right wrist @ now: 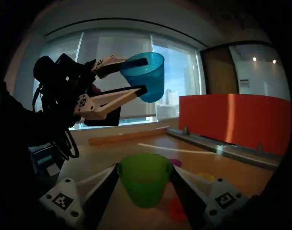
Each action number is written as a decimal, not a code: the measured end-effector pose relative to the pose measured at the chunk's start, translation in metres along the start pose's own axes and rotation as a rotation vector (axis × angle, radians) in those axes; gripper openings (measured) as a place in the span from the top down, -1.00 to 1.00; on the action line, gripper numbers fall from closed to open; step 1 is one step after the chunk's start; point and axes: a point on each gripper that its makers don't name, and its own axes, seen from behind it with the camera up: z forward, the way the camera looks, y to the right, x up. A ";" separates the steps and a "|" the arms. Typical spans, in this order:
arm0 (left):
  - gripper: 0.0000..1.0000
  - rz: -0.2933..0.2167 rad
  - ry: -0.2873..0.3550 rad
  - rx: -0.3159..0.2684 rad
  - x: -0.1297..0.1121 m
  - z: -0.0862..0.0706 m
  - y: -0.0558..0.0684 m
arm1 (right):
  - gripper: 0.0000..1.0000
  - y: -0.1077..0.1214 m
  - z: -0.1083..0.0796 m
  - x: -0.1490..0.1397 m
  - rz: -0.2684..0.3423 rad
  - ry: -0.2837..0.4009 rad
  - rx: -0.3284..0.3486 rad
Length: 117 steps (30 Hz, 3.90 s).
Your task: Pour water
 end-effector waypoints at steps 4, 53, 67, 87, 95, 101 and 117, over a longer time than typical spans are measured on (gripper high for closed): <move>-0.69 0.025 -0.002 -0.006 0.001 0.003 0.000 | -0.86 -0.001 0.000 0.001 0.000 0.003 0.001; -0.69 0.217 0.002 -0.011 0.008 0.007 -0.002 | -0.86 -0.004 0.001 0.010 -0.021 0.003 -0.007; -0.69 0.264 0.007 -0.014 0.010 0.007 0.000 | -0.86 -0.003 -0.001 0.012 -0.022 0.002 -0.014; -0.69 0.331 0.008 -0.007 0.011 0.013 -0.005 | -0.86 0.001 -0.004 0.011 -0.028 0.007 -0.021; -0.69 0.347 0.009 -0.007 0.012 0.014 -0.002 | -0.86 0.001 -0.004 0.013 -0.028 0.015 -0.021; -0.69 0.365 0.010 -0.003 0.014 0.015 -0.005 | -0.86 0.001 -0.004 0.014 -0.030 0.015 -0.024; -0.69 0.428 0.015 -0.006 0.021 0.020 -0.010 | -0.86 0.002 -0.005 0.015 -0.031 0.017 -0.028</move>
